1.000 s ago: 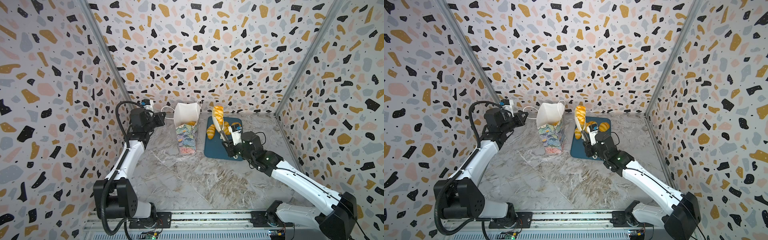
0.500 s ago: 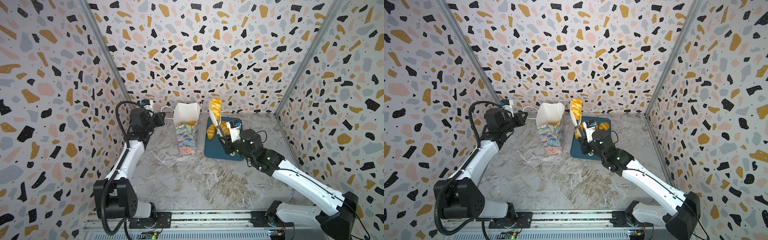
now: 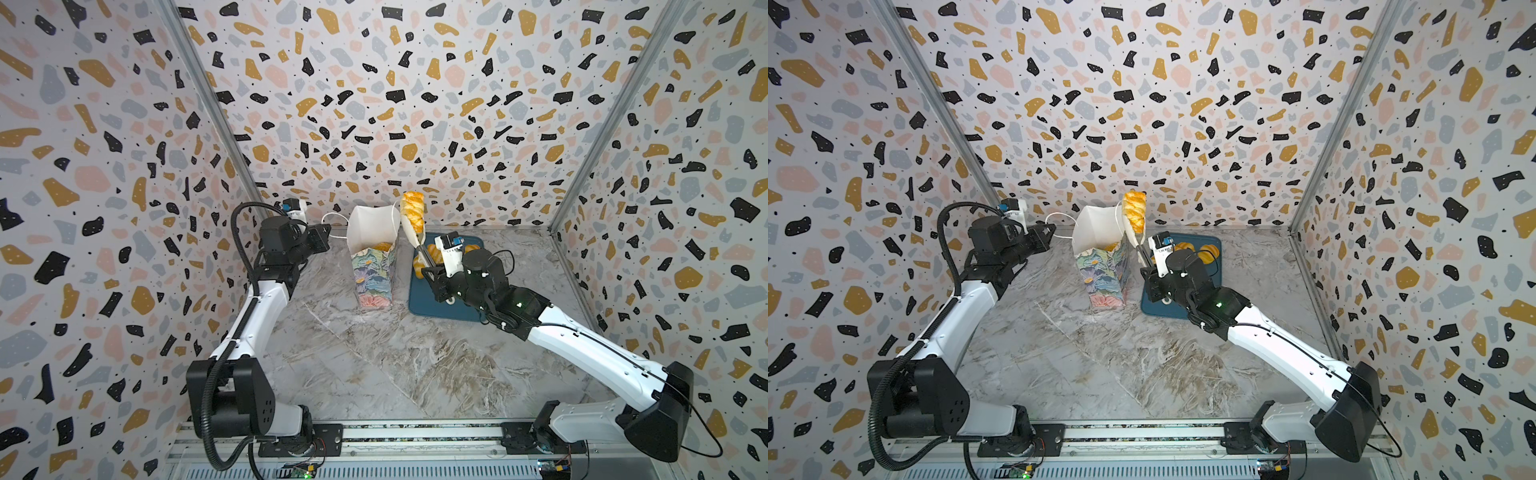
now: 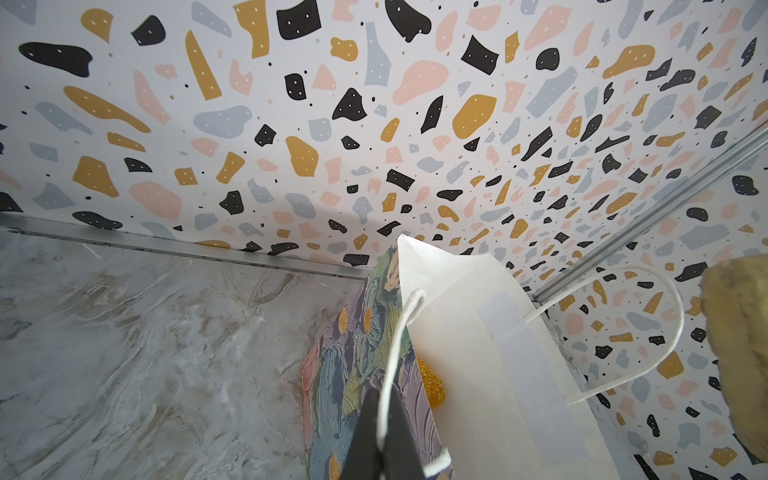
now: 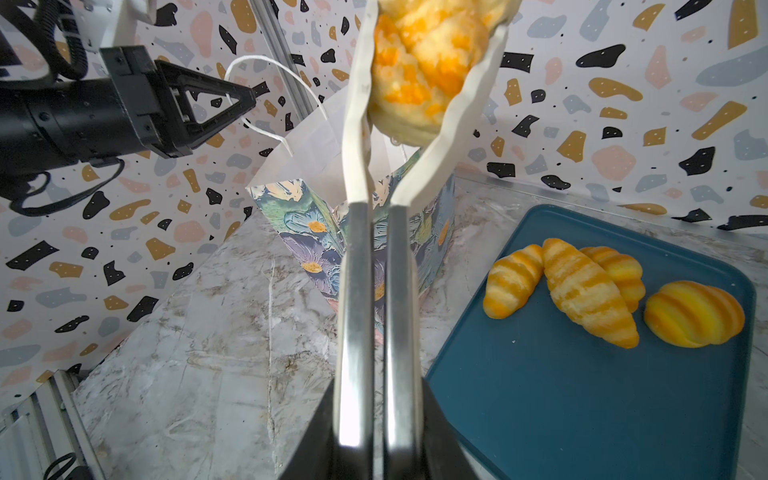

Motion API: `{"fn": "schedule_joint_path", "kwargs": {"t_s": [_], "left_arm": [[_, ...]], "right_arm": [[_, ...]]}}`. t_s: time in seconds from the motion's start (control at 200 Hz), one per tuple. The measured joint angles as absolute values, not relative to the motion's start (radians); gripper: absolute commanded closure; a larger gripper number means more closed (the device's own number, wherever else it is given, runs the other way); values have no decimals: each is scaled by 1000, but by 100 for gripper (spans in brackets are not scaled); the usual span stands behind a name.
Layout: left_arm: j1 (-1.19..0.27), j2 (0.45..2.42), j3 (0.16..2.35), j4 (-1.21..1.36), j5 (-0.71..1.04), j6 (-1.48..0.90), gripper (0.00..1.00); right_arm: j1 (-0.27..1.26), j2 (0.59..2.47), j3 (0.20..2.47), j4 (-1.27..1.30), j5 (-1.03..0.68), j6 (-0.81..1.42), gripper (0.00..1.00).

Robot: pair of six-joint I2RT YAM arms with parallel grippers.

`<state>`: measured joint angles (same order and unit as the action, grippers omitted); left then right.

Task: Place the fake bread into the paper bag
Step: 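Carry the braided cheese bun with the right gripper over the bag's opening, then open the tongs with the right gripper to drop the bun into the bag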

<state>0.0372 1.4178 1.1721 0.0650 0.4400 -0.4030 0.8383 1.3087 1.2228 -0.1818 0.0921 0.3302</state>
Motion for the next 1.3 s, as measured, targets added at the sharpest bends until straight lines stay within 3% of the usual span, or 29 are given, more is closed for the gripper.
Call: {"fn": "schedule_joint_path", "kwargs": {"t_s": [1.302], "left_arm": [[37,1420,1172,65,436,-404,100]], "right_arm": [[942,1594,1486,-239,86,303,72]]}}
